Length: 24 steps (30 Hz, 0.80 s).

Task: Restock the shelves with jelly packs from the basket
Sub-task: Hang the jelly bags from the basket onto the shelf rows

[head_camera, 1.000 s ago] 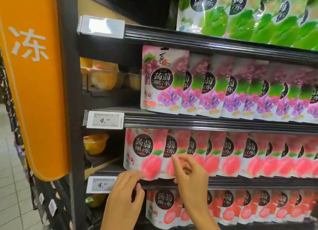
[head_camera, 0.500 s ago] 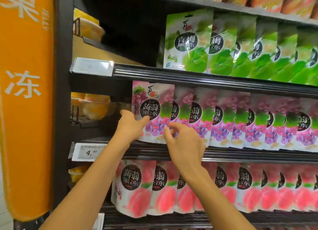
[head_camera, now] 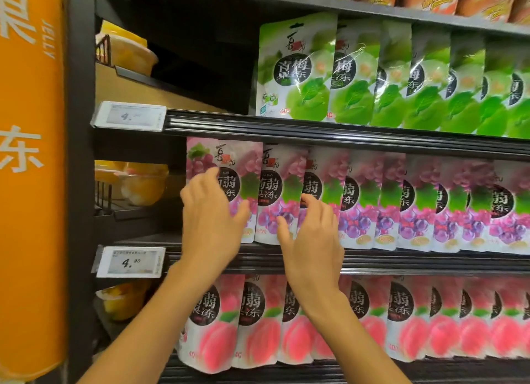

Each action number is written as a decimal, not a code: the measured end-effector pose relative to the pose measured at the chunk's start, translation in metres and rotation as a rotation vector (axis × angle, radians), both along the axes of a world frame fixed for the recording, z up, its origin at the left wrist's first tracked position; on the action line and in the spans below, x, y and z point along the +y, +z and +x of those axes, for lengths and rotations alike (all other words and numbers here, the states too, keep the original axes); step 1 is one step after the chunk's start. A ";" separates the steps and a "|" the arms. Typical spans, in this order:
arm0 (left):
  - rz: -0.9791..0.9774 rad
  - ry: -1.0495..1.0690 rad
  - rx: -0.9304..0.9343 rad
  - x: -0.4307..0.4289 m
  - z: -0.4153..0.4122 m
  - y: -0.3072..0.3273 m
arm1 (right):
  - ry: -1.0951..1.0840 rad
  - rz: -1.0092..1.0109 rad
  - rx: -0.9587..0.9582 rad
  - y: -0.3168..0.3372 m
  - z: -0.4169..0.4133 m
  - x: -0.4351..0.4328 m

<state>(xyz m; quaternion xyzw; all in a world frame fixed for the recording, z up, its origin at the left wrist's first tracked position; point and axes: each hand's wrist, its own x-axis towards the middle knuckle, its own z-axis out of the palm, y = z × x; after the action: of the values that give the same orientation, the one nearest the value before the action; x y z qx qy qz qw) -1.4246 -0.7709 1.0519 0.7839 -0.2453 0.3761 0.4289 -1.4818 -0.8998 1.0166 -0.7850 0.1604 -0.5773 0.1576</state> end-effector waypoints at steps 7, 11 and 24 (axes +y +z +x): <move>0.103 -0.118 -0.193 -0.045 -0.019 -0.013 | -0.004 -0.120 0.139 -0.001 -0.002 -0.013; 0.137 -0.124 -0.224 -0.055 -0.022 -0.019 | -0.035 -0.165 0.004 -0.006 -0.013 -0.028; 0.257 0.007 -0.185 -0.087 -0.036 -0.038 | -0.040 -0.139 -0.011 -0.013 -0.025 -0.079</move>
<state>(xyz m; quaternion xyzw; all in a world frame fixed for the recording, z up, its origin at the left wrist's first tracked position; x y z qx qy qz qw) -1.4610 -0.8584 1.0140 0.7950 -0.3271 0.4138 0.2994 -1.5065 -0.9791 1.0031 -0.7875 0.1345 -0.5943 0.0918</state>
